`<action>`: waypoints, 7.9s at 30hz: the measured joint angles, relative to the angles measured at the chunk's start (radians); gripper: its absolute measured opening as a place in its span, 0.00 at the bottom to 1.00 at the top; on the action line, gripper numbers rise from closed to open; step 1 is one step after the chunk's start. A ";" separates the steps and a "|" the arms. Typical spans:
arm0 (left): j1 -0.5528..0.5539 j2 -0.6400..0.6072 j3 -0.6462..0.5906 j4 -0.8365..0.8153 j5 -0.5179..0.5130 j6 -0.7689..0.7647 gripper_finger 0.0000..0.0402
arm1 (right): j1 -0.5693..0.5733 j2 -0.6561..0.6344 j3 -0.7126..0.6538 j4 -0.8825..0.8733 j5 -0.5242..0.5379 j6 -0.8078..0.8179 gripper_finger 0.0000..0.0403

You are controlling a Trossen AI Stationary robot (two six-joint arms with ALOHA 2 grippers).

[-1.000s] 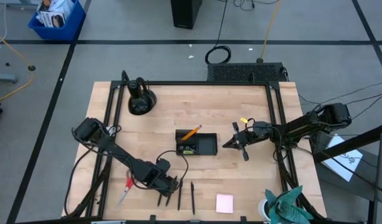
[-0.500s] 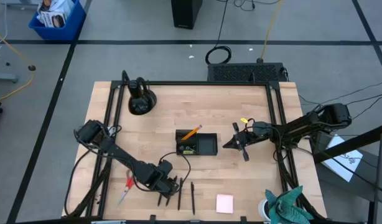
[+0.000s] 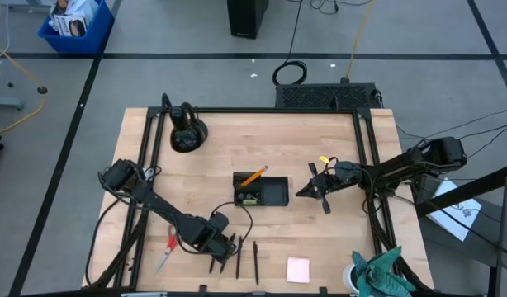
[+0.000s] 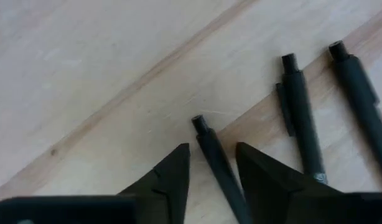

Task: Pick and place office supplies into organizer
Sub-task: Put the black pen into the black desk organizer

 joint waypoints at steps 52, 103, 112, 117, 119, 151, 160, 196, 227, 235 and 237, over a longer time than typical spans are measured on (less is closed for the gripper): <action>0.476 -0.306 -0.220 1.111 -0.467 1.524 0.09 | 0.001 0.000 0.000 -0.052 0.000 -0.001 0.01; 0.510 -0.317 -0.536 1.350 -0.277 1.422 0.36 | 0.001 0.000 0.000 -0.034 0.004 -0.001 0.01; 0.428 -0.384 -0.288 0.817 -0.423 1.379 0.43 | 0.000 0.000 0.000 -0.042 0.004 -0.024 0.01; 0.299 -0.357 0.034 0.159 -0.478 0.945 0.41 | 0.000 0.000 0.000 -0.075 0.006 -0.032 0.01; 0.228 -0.323 0.114 -0.025 -0.458 0.743 0.39 | 0.000 0.000 -0.001 -0.082 0.007 -0.039 0.01; 0.060 0.094 0.179 -0.072 0.022 0.138 0.50 | -0.002 0.000 0.000 -0.003 0.058 -0.044 0.01; 0.062 0.123 0.183 -0.093 0.039 0.158 0.32 | -0.002 0.000 0.000 -0.032 0.055 -0.028 0.01; 0.092 -0.075 0.261 -0.082 -0.775 0.611 0.05 | -0.001 0.000 0.001 -0.033 0.054 -0.027 0.01; 0.462 -0.395 -0.478 1.504 -0.287 1.650 0.06 | -0.001 -0.003 0.000 -0.017 0.053 -0.036 0.01; 0.540 -0.387 -0.514 1.490 -0.137 1.577 0.06 | -0.001 -0.005 0.000 0.016 0.054 -0.035 0.01; 0.552 -0.387 -0.526 1.480 -0.124 1.566 0.06 | -0.001 -0.005 0.000 0.033 0.053 -0.027 0.01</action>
